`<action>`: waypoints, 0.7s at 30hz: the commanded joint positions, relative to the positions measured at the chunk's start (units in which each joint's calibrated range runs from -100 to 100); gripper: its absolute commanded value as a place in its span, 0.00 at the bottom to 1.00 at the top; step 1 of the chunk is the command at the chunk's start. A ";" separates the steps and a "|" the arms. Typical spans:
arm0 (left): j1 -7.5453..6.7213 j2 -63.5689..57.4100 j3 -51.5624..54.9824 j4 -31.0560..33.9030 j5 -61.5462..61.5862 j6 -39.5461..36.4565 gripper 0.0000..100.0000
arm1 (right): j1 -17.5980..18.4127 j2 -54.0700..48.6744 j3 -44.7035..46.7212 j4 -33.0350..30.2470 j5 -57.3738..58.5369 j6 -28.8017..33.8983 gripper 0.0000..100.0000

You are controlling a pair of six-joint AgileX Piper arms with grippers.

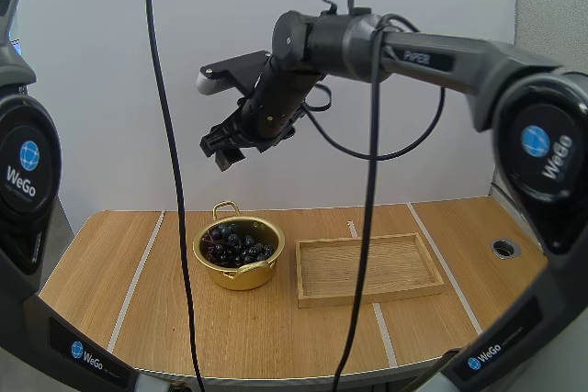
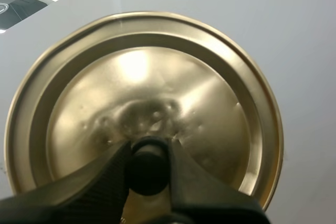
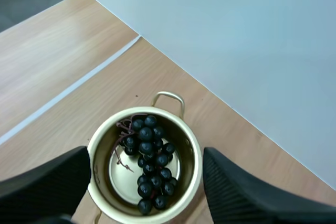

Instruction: Open the pot, put the grape inside, and close it

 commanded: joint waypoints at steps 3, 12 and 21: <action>-0.08 -0.30 -0.35 0.50 -2.08 -0.51 0.00 | -0.15 -5.05 0.11 -2.36 6.18 1.34 1.00; -0.08 -0.30 -0.35 0.50 -2.08 -0.51 0.00 | -0.15 -14.50 1.04 -2.36 11.95 2.96 1.00; -0.08 -0.30 -0.35 0.50 -2.08 -0.51 0.00 | -0.15 -25.25 9.36 -5.36 11.95 5.44 1.00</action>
